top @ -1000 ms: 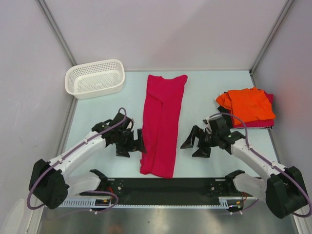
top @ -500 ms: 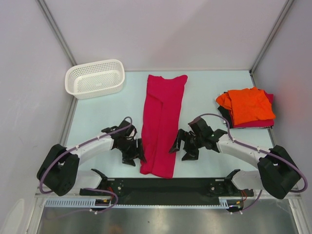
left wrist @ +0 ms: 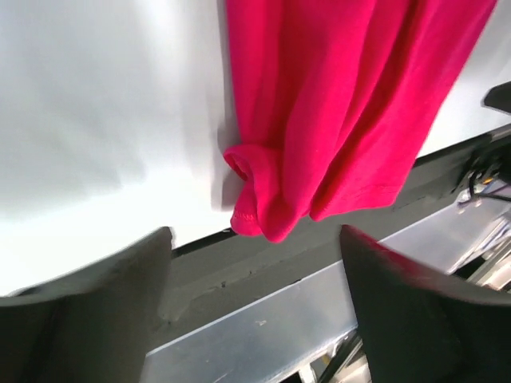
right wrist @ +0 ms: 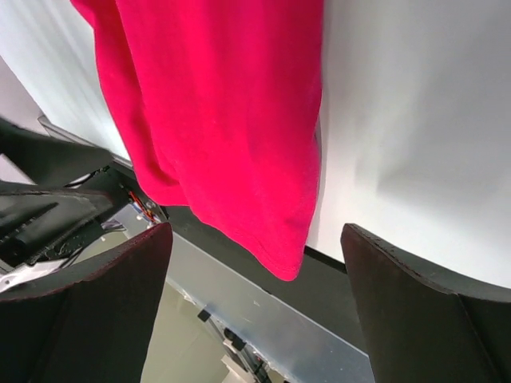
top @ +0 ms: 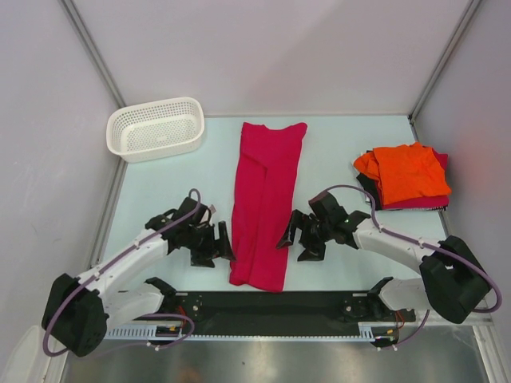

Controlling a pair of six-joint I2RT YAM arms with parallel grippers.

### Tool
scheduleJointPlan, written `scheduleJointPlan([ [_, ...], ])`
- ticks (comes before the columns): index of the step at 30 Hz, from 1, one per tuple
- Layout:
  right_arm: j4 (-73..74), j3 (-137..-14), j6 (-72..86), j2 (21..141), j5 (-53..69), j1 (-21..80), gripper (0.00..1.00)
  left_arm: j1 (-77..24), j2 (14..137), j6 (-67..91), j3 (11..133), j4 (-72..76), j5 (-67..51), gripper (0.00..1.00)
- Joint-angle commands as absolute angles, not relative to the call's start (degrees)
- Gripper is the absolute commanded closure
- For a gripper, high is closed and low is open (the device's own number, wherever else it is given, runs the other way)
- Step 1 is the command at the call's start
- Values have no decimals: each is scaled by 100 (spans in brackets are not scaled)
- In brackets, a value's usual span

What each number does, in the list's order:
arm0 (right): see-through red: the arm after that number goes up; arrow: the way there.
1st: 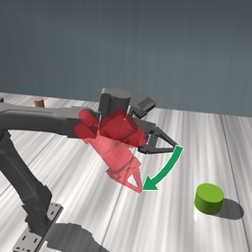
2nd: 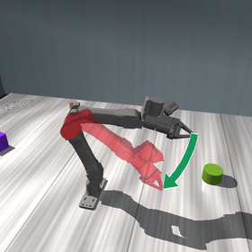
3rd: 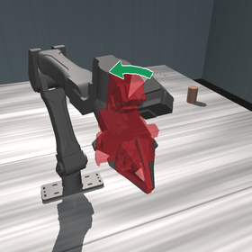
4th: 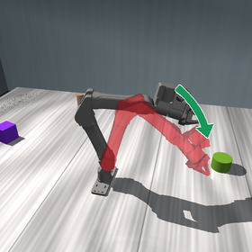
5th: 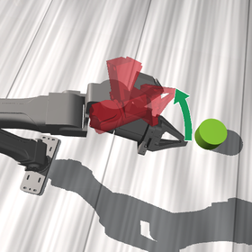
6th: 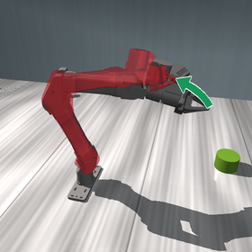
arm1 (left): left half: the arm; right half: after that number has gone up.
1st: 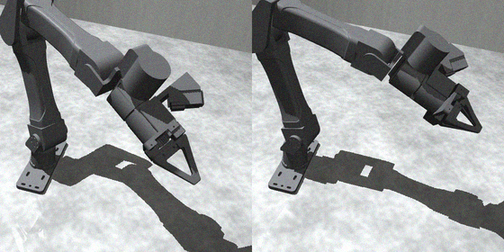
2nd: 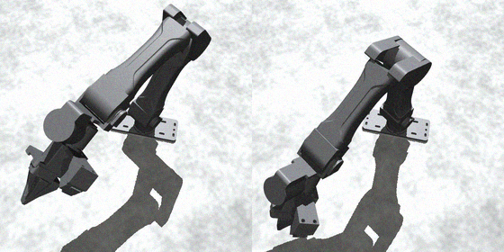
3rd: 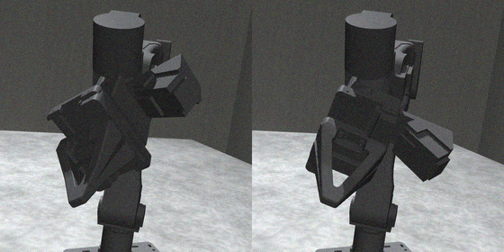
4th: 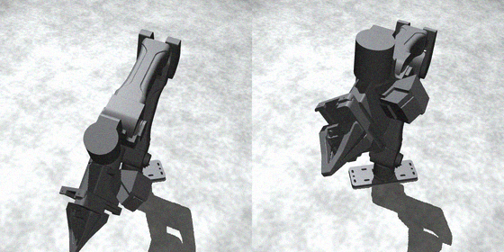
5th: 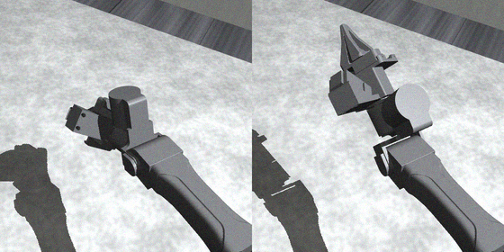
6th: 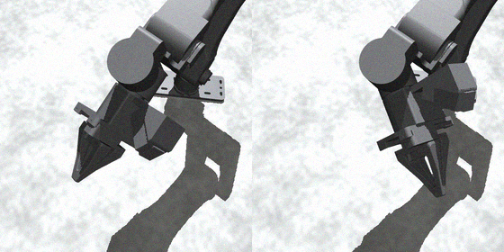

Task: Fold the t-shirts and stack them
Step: Grab the bottom of the folded rectangular tshirt with both arms

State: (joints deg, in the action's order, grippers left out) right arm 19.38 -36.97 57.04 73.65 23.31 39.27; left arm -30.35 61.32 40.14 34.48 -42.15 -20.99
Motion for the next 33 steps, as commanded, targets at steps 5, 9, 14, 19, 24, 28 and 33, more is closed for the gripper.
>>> scheduleJointPlan([
  [5, 1810, -3946, 5695, 7611, 2276, 4017, 7, -2646, 6158, 3894, 3270, -4377, -1845, 70],
  [9, 1881, -4025, 5573, 7717, 2311, 4017, 7, -2654, 6643, 3727, 3252, -3974, -2223, 68],
  [14, 1951, -4104, 5458, 7831, 2347, 4017, 7, -2646, 6969, 3604, 3480, -3858, -2215, 62],
  [19, 1951, -4157, 5379, 7928, 2391, 4025, 7, -2646, 6900, 3744, 3647, -3797, -2188, 58],
  [24, 1969, -4175, 5326, 7989, 2417, 4025, 7, -2637, 7057, 3850, 3683, -3639, -2294, 58],
  [28, 2039, -4219, 5203, 8068, 2434, 4008, 7, -2645, 7408, 3797, 3726, -3419, -2504, 59],
  [33, 2162, -4324, 5063, 8121, 2461, 3946, 7, -2654, 7743, 3727, 3867, -3366, -2540, 59],
])
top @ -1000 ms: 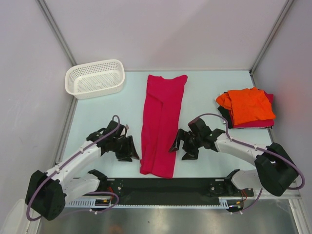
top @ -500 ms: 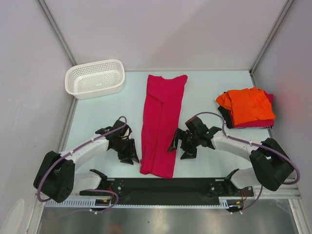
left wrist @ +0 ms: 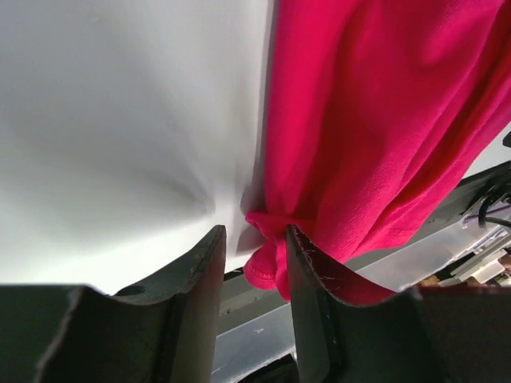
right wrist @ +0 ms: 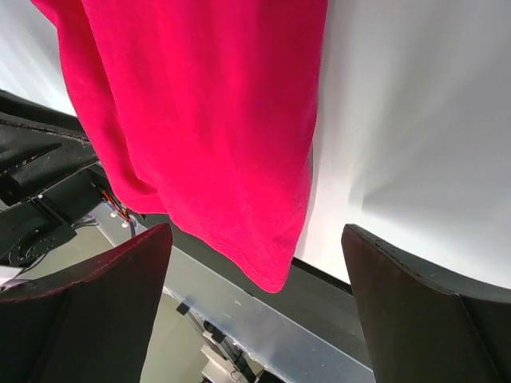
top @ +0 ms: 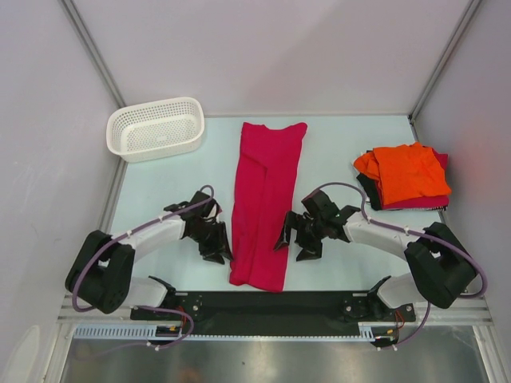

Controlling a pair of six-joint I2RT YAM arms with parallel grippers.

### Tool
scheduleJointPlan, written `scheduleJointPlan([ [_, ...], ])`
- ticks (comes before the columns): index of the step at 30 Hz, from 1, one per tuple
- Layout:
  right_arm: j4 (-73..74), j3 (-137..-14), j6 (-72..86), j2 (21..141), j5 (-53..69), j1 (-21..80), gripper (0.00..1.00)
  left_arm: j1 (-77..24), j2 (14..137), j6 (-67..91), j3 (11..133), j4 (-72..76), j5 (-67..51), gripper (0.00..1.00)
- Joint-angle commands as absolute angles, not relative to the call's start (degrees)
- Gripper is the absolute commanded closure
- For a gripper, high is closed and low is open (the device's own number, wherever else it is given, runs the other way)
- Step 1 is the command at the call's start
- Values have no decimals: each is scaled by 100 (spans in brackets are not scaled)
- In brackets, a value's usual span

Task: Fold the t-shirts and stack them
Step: Grab the bottom of the folded rectangular tshirt with both arms

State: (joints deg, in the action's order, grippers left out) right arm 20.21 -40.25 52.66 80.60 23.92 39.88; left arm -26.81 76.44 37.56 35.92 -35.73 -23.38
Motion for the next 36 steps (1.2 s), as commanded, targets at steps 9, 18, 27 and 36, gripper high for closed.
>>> scheduleJointPlan([
  [9, 2267, -4368, 4887, 8130, 2531, 3771, 7, -2672, 8042, 3700, 3867, -3164, -2698, 66],
  [18, 2268, -4412, 4764, 8235, 2637, 3621, 7, -2742, 8139, 3718, 3841, -3164, -2856, 63],
  [27, 2250, -4474, 4720, 8341, 2681, 3595, 7, -2935, 8112, 3726, 3876, -3287, -3041, 94],
  [36, 2276, -4526, 4667, 8385, 2716, 3586, 7, -3111, 7560, 3753, 3876, -4209, -2444, 100],
])
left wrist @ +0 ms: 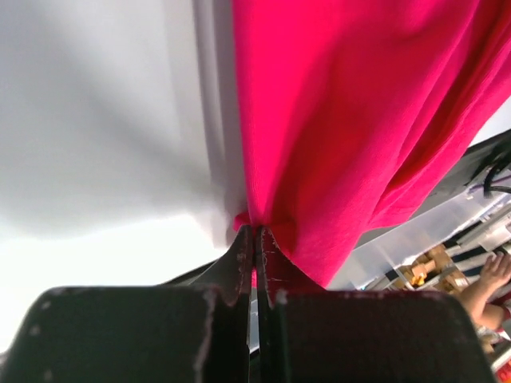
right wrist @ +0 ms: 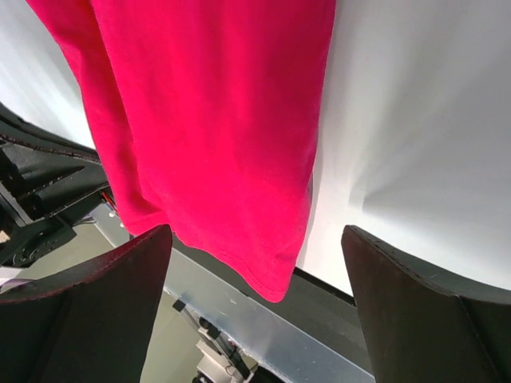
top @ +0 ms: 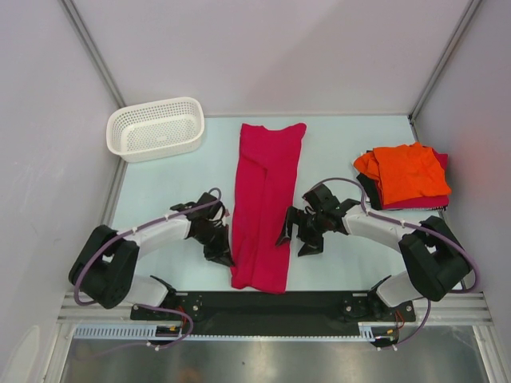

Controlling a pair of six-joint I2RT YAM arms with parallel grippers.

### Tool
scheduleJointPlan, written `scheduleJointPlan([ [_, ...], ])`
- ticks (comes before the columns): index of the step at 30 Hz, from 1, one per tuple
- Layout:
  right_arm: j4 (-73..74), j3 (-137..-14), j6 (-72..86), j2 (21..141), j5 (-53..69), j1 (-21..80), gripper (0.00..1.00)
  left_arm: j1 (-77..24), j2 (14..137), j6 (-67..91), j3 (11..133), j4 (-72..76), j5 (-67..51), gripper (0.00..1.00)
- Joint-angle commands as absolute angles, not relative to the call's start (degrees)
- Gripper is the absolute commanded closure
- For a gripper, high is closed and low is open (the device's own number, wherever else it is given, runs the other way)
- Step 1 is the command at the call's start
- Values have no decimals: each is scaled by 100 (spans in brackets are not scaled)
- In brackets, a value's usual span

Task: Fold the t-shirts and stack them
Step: Grab the bottom of the folded rectangular tshirt with both arms

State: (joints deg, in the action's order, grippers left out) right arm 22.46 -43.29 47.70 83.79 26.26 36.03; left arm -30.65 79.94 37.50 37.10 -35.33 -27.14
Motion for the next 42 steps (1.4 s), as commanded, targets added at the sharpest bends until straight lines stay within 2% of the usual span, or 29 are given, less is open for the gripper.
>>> scheduleJointPlan([
  [1, 2276, -4526, 4658, 8385, 2725, 3586, 7, -3103, 7489, 3744, 3902, -4314, -2409, 100],
  [9, 2285, -4526, 4588, 8437, 2786, 3586, 7, -3103, 7330, 3586, 3771, -5142, -2504, 99],
  [10, 2285, -4535, 4579, 8464, 2795, 3586, 7, -3111, 7374, 3569, 3710, -5142, -2566, 77],
  [11, 2303, -4535, 4562, 8473, 2830, 3577, 7, -3111, 7426, 3516, 3648, -5142, -2645, 62],
  [12, 2338, -4553, 4553, 8473, 2839, 3586, 7, -3111, 7427, 3498, 3587, -5159, -2628, 40],
  [15, 2504, -4570, 4526, 8350, 2883, 3586, 7, -3103, 7225, 3507, 3612, -5334, -2410, 23],
  [19, 2523, -4316, 4727, 7930, 2751, 3551, 7, -3103, 6777, 3778, 3709, -5353, -2075, 20],
  [22, 1848, -3641, 5157, 7482, 2987, 3551, 8, -3111, 6548, 3945, 3639, -5186, -2012, 20],
  [26, 775, -2647, 6272, 7138, 3313, 3603, 9, -3111, 6618, 3982, 3271, -4738, -2442, 26],
  [27, 573, -2445, 6388, 7085, 3331, 3638, 10, -3103, 6723, 3990, 3078, -4520, -2574, 30],
  [34, 457, -2294, 7004, 6750, 3305, 3893, 10, -3146, 6987, 3894, 2725, -4122, -3006, 33],
  [42, -861, -1688, 8199, 6977, 3068, 4753, 12, -3155, 7013, 3964, 2637, -3876, -3146, 33],
])
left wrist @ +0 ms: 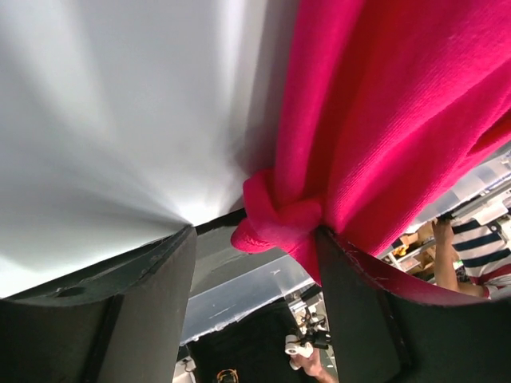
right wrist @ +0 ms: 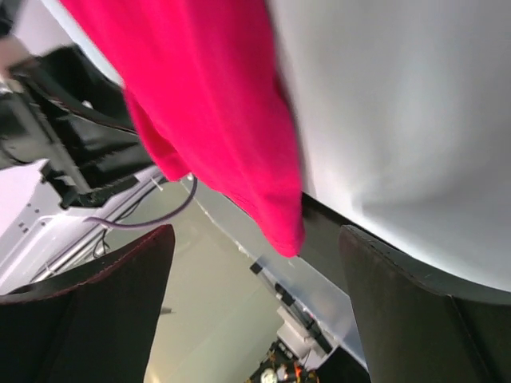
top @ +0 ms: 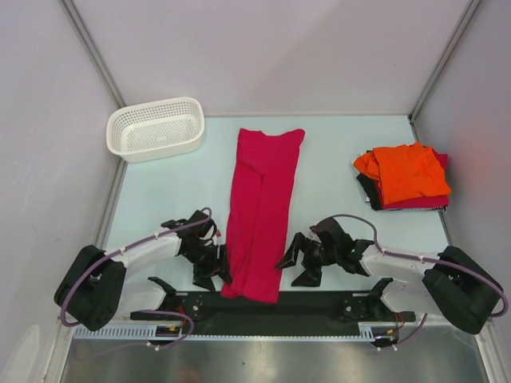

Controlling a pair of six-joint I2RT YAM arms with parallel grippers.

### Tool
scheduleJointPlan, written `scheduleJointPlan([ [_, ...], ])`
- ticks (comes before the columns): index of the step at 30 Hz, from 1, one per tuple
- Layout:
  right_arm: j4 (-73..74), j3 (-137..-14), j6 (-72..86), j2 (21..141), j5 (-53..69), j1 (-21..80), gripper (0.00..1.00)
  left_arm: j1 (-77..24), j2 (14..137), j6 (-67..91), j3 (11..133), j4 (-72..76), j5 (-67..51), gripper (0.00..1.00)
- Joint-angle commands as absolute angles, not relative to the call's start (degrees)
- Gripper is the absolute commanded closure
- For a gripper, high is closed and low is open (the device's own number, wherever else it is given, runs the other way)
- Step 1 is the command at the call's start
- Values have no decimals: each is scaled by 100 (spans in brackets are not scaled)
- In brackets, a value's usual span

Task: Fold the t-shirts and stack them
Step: Grab the bottom of the folded rectangular tshirt with both arms

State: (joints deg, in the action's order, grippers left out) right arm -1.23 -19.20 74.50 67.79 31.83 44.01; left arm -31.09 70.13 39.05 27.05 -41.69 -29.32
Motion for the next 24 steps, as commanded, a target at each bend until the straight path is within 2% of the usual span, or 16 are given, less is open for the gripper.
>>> scheduleJointPlan([
  [1, -896, -1688, 8278, 7039, 3067, 4824, 13, -3155, 7057, 3955, 2645, -3859, -3146, 33],
  [7, -309, -2161, 7991, 7496, 3182, 4966, 22, -3164, 7242, 3946, 2707, -3727, -3199, 38],
  [11, -201, -2469, 7910, 7848, 3217, 4975, 26, -3208, 7532, 3929, 2812, -3551, -3287, 54],
  [13, -351, -2540, 7936, 8032, 3348, 4975, 31, -3243, 7699, 3885, 2874, -3516, -3313, 61],
  [16, -571, -2724, 7928, 8515, 3655, 4992, 34, -3269, 7901, 3832, 2988, -3428, -3331, 58],
  [18, -335, -2986, 7692, 8867, 3841, 4983, 42, -3270, 7971, 3797, 3006, -3428, -3340, 60],
  [19, -82, -3075, 7577, 8938, 3902, 4983, 47, -3278, 7989, 3788, 3032, -3428, -3331, 72],
  [20, -36, -3146, 7480, 9060, 3989, 4983, 62, -3278, 7989, 3779, 3032, -3428, -3322, 79],
  [22, 507, -3383, 7208, 9149, 4069, 4975, 74, -3278, 7972, 3771, 3041, -3463, -3322, 100],
  [23, 658, -3471, 7129, 9193, 4148, 4940, 84, -3278, 7963, 3762, 3058, -3506, -3287, 100],
  [24, 833, -3541, 6928, 9185, 4140, 4913, 89, -3278, 7928, 3762, 3059, -3542, -3244, 100],
])
